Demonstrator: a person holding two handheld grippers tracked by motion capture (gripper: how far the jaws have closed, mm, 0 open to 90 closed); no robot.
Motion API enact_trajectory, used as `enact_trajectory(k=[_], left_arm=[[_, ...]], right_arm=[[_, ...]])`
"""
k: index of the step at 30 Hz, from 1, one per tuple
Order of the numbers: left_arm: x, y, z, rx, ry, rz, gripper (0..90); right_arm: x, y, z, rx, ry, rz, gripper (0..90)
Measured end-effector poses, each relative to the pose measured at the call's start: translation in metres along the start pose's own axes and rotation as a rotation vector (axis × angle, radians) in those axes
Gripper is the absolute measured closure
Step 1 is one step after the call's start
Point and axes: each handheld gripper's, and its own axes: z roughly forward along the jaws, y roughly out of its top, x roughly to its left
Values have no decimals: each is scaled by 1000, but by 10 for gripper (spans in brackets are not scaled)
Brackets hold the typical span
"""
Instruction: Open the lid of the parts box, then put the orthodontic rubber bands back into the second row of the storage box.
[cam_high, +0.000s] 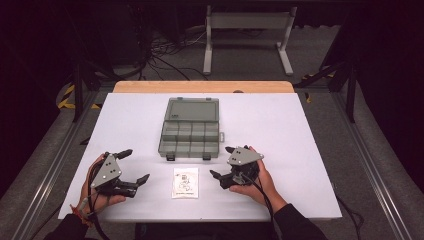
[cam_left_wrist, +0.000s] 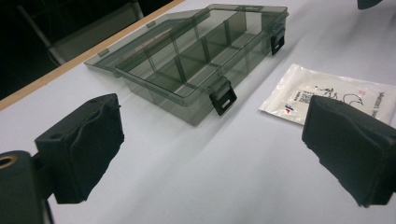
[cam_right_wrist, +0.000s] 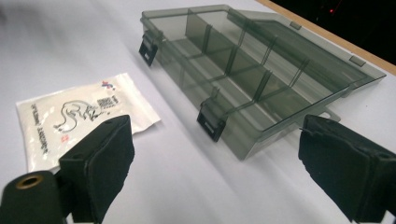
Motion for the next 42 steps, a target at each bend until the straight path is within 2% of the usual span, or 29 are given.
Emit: enact_trajectory(k=[2, 5, 6, 7, 10, 14, 16, 18, 20, 26, 32, 36, 42], left_arm=[[-3, -2, -3, -1, -2, -10, 58], [-9, -5, -4, 30, -16, 9, 59], [-10, -6, -4, 26, -20, 9, 58], [-12, -6, -4, 27, -30, -2, 58], [-12, -6, -3, 30, -39, 10, 58], [-12, -9, -4, 28, -53, -4, 54], [-11, -10, -4, 25, -47, -4, 54], [-10, -12, -1, 41, -58, -11, 54], [-11, -13, 2, 59, -63, 2, 53], [-11, -12, 0, 44, -67, -5, 51], [-9, -12, -1, 30, -67, -15, 51], [-10, -11, -1, 31, -67, -11, 50], [-9, -11, 1, 34, -75, -11, 50]], right_arm=[[4, -3, -2, 5, 6, -8, 110], [8, -5, -7, -1, 19, 1, 103], [10, -6, -9, 4, 24, -2, 101], [11, -7, -11, 13, 20, 0, 100], [14, -10, -16, 21, 28, -10, 100], [14, -11, -21, 25, 22, -16, 100], [13, -11, -22, 17, 19, -6, 101], [13, -11, -20, 28, 6, -14, 101], [13, -12, -18, 43, 26, -17, 100], [15, -7, -13, 47, 75, -6, 85], [17, 4, 0, 75, 142, -5, 61], [27, 16, 24, 115, 214, -32, 55], [40, 29, 56, 156, 294, -64, 48]])
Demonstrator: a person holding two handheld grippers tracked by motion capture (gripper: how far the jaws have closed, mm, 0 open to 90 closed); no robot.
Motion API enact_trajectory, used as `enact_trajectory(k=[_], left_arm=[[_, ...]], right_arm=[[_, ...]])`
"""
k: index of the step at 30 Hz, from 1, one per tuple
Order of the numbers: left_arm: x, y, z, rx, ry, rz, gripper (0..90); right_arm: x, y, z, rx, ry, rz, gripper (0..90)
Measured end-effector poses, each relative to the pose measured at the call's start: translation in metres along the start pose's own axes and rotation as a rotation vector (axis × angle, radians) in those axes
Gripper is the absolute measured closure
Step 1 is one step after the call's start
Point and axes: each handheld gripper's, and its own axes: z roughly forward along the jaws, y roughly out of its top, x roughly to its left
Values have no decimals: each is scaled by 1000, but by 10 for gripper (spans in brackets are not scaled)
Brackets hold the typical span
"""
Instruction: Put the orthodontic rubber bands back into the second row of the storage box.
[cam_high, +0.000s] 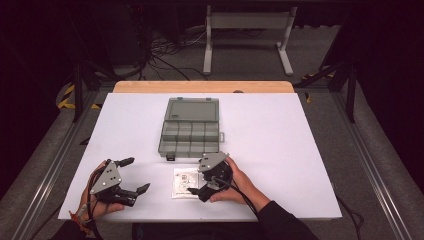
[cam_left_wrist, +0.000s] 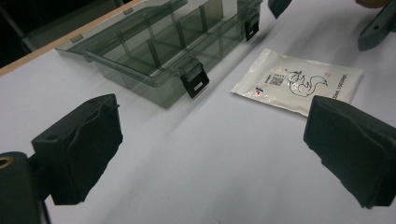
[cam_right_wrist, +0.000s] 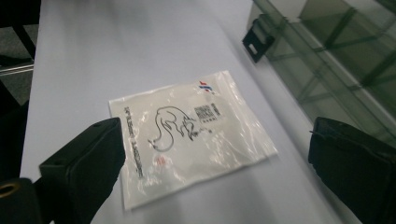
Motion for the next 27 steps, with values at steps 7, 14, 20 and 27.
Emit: enact_trajectory(k=[7, 14, 20, 27], left_arm=[[-1, 0, -2, -3, 1, 0, 49], [-3, 1, -4, 5, 14, 13, 49], [-2, 0, -4, 6, 17, 12, 49], [-2, 1, -4, 5, 18, 13, 50]], right_arm=[[-1, 6, 30, 101, 45, -15, 42], [-6, 6, 40, 122, 62, -7, 22], [-1, 6, 35, 111, 110, -44, 202], [8, 7, 29, 98, 148, -82, 554]])
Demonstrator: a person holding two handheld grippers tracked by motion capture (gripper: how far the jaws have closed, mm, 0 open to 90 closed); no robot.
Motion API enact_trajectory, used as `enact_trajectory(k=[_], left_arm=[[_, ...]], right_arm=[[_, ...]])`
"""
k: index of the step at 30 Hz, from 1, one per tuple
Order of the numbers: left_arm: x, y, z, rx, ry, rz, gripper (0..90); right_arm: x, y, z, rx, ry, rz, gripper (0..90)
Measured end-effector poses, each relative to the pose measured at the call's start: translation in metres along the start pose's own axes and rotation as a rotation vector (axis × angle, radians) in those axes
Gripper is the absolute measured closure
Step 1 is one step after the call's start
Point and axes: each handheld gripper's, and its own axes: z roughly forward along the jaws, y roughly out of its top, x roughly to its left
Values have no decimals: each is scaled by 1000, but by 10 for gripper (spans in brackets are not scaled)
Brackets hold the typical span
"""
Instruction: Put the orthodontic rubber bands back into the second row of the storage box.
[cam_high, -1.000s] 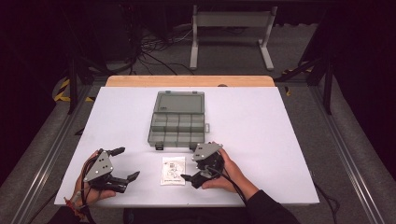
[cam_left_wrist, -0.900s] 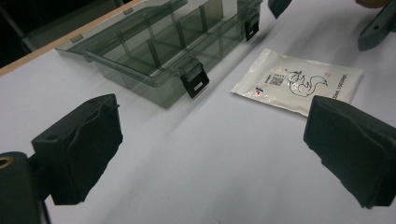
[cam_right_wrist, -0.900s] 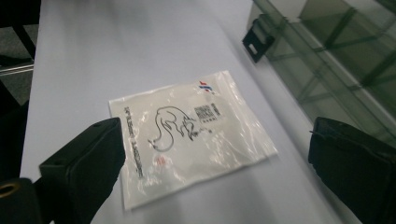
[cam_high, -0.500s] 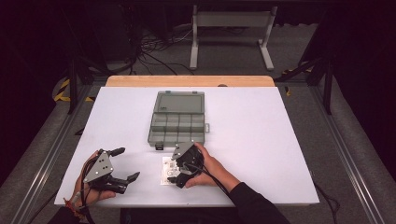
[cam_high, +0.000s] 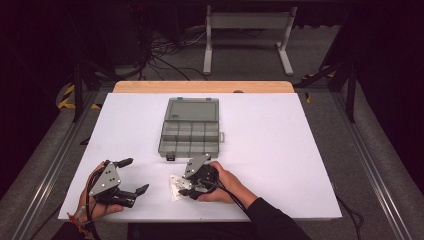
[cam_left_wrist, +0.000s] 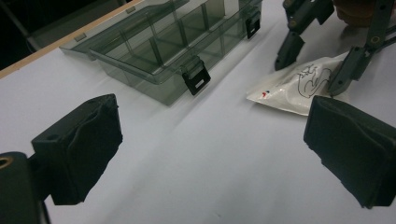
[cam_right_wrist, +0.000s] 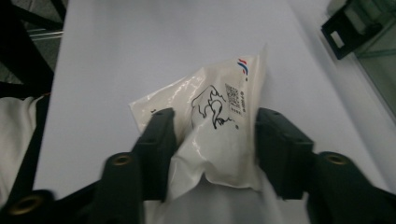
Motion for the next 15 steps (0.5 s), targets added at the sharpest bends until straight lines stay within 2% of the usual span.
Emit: enact_trajectory(k=[2, 3, 6, 9, 12, 15], left_arm=[[0, 0, 1, 3, 2, -2, 50], [0, 0, 1, 3, 2, -2, 50], [0, 0, 1, 5, 1, 0, 51], [0, 0, 1, -4, 7, -7, 51], [-1, 0, 1, -1, 17, -4, 54], [-1, 0, 2, 4, 12, 2, 54]], right_arm=[[6, 1, 0, 2, 1, -13, 654], [6, 1, 0, 2, 1, -13, 654], [10, 1, -1, -3, -2, -44, 747], [13, 1, -1, -12, -12, -46, 788], [16, 1, -3, -13, -25, -69, 815], [17, 0, -6, -27, -21, -62, 832]])
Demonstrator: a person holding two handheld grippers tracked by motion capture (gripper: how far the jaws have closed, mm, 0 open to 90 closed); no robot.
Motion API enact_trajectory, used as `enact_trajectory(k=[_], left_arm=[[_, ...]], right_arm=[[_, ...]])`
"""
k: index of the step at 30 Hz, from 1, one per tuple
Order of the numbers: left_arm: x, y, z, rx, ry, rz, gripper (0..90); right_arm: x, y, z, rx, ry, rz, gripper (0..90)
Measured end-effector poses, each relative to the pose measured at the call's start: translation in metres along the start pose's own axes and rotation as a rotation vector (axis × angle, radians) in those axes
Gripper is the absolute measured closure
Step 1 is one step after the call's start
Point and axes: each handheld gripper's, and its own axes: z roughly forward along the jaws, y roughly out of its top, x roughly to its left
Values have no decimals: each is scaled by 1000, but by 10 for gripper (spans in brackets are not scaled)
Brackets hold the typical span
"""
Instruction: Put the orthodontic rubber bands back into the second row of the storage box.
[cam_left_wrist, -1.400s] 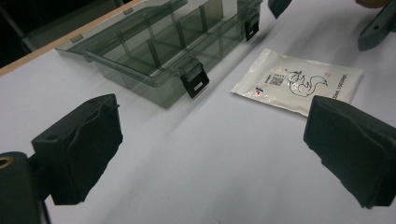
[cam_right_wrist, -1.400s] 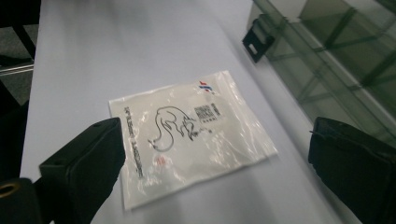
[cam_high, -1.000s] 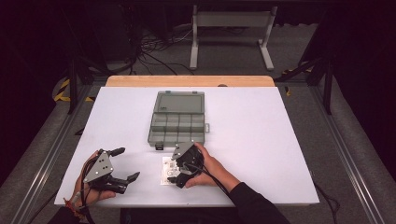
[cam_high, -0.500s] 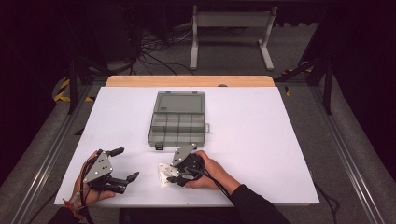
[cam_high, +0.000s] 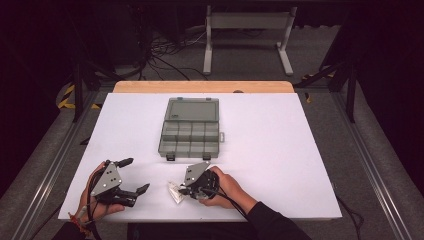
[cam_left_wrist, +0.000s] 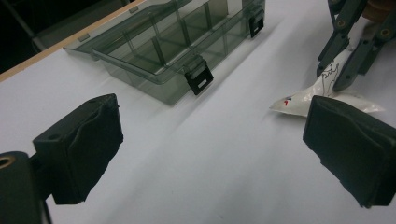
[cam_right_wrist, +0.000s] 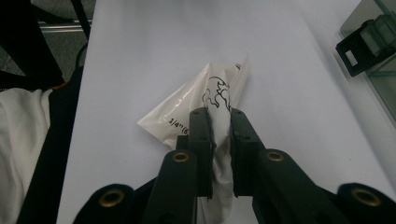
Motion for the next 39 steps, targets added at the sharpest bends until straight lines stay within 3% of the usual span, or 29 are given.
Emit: enact_trajectory(k=[13, 28, 39], left_arm=[[0, 0, -1, -11, 1, -10, 57], [1, -1, 1, -10, -16, -24, 59], [1, -1, 1, -24, -24, -31, 56]], right_arm=[[-5, -2, -17, -34, -46, -9, 846], [-23, -8, -44, -97, -125, 57, 846], [-36, -12, -71, -170, -217, 98, 847]])
